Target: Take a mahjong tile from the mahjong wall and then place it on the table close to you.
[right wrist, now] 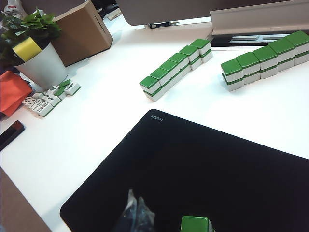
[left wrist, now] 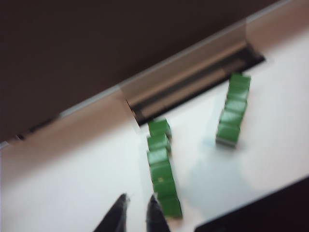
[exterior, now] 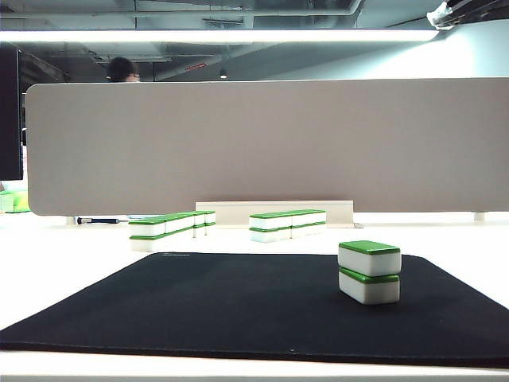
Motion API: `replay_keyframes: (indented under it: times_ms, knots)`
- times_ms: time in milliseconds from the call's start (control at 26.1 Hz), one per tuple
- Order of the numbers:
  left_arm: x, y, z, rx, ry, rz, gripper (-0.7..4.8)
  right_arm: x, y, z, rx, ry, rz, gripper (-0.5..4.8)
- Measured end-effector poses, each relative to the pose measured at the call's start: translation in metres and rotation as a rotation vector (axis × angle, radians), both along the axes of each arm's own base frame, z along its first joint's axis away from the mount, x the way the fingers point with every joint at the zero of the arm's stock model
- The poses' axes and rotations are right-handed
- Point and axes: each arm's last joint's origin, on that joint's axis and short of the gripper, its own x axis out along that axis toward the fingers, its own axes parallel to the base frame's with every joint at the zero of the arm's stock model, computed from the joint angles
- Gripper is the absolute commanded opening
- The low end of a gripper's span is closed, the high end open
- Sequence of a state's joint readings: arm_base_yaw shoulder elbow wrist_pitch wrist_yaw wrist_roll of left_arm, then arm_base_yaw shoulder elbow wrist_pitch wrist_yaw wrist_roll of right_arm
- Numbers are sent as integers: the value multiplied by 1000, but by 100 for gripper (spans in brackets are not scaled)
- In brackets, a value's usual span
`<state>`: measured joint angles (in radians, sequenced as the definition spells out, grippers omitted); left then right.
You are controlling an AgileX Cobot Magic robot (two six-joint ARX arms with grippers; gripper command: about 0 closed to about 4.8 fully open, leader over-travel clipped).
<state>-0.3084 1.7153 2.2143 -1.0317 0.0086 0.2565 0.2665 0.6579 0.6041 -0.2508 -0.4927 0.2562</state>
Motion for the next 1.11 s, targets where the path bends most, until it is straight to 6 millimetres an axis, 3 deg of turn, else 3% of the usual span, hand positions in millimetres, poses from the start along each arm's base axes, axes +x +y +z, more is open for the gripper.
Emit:
replay_keyframes:
  times_ms: [690,1111]
  knots:
    - [-64,23,73,-109,-425,70,51,0,0,0,0,0,0,-1]
    - [-70,28,99,-25,-694,148,52,0,0,0,0,0,0,-1]
